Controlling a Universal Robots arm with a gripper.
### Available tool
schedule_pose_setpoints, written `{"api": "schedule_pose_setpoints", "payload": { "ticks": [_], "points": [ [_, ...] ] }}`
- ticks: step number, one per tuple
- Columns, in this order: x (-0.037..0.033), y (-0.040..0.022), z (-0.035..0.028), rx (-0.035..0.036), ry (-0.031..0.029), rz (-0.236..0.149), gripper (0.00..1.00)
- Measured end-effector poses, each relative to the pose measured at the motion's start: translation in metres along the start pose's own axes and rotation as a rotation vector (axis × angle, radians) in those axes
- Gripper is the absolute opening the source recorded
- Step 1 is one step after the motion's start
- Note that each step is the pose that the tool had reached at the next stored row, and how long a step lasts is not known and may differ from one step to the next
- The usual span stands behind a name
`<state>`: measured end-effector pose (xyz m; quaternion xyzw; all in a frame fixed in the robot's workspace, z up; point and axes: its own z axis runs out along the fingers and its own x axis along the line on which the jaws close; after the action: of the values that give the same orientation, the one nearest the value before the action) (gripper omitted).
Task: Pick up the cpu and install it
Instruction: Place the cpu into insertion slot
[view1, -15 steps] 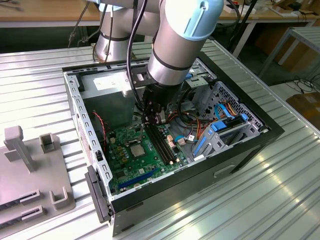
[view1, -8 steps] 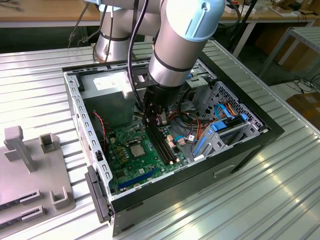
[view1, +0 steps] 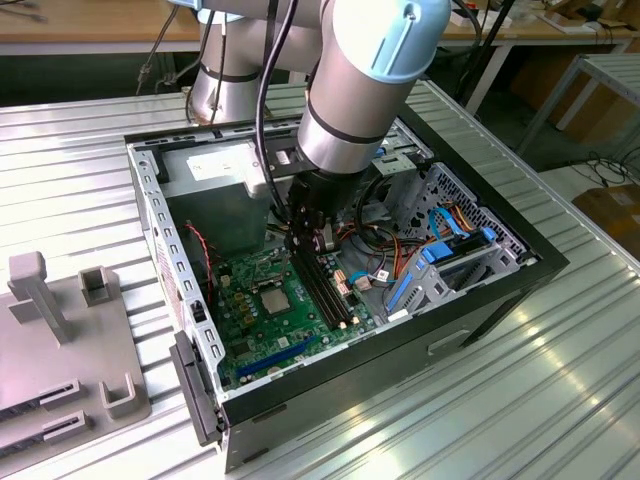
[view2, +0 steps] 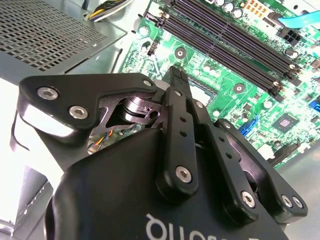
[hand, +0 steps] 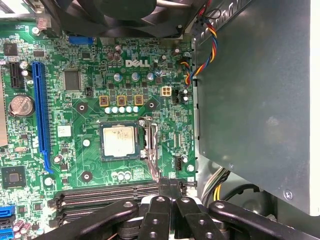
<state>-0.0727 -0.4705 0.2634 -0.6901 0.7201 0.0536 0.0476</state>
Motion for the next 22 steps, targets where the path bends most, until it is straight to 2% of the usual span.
{"api": "schedule_pose_setpoints", "payload": {
  "ticks": [16, 20, 22],
  "points": [
    [-0.0050, 0.0002, 0.0007, -0.0001, -0.0003, 0.000, 0.11],
    [-0.0054, 0.0002, 0.0008, -0.0001, -0.0021, 0.000, 0.11],
    [-0.0055, 0.0003, 0.0010, -0.0001, -0.0053, 0.000, 0.11]
  ]
}}
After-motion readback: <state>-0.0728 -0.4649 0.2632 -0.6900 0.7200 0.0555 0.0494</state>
